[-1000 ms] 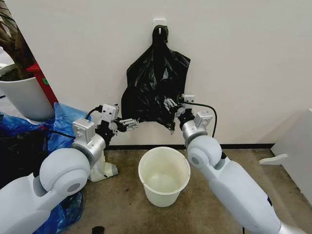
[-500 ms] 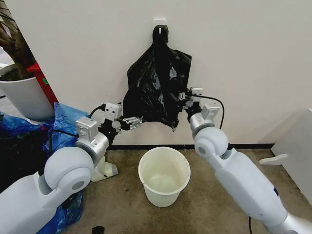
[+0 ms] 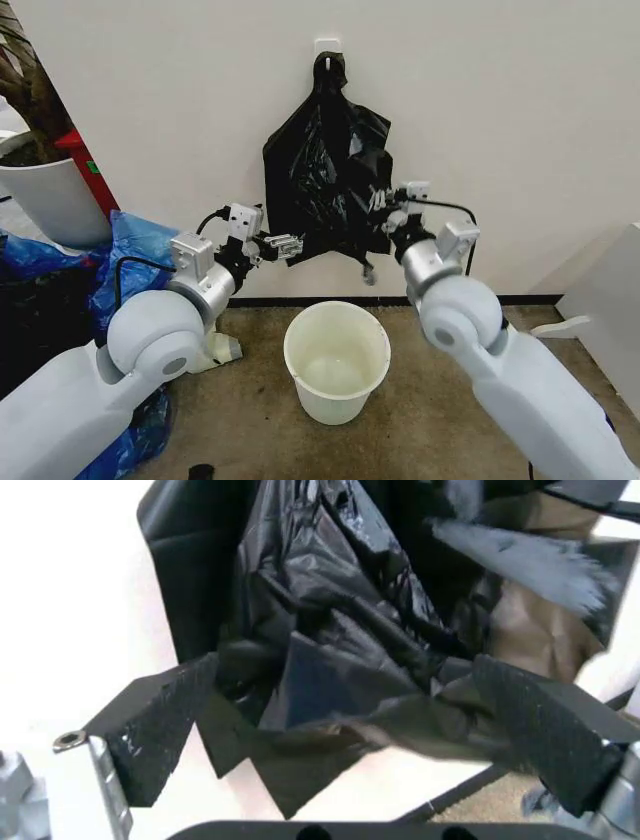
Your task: Place the garbage bag over the trash bin.
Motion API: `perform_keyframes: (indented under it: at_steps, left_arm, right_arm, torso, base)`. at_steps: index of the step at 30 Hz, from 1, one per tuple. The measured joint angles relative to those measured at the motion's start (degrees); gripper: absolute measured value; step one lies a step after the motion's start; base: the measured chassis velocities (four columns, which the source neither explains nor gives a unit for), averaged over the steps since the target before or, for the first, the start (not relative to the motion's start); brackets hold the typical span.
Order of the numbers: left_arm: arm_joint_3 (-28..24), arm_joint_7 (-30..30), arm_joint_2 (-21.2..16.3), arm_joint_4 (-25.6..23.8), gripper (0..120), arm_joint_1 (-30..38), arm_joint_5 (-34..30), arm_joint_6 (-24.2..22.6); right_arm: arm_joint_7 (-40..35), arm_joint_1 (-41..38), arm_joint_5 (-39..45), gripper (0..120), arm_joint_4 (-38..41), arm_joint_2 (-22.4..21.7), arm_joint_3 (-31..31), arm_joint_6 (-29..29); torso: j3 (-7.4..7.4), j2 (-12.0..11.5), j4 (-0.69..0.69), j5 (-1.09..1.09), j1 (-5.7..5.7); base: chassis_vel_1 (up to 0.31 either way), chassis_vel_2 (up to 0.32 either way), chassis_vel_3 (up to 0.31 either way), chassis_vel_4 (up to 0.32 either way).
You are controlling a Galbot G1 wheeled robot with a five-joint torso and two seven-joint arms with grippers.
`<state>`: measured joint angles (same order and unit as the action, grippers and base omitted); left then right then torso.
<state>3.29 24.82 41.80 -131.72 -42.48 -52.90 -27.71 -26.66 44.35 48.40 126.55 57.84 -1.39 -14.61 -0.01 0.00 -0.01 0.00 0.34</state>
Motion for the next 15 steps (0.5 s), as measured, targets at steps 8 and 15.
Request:
perform_keyframes:
  at_steps: [8, 15]
  left_arm:
    - [-4.29, 1.19, 2.40, 4.73, 100, 10.46, -1.31, -1.38]
    - [-10.66, 5.19, 7.13, 12.10, 100, 21.06, 0.25, -4.49]
  right_arm:
    - [3.00, 1.38, 3.12, 0, 0.62, -1.94, -3.43, 1.20]
    - [3.24, 3.90, 6.74, 0, 1.83, -2.68, -6.57, 1.12]
  torso:
    - [0.00, 0.00, -0.02, 0.01, 0.00]
    - [0.01, 0.00, -0.02, 0.03, 0.00]
  base:
    - [0.000, 0.000, 0.000, 0.000]
    - [0.000, 0.000, 0.000, 0.000]
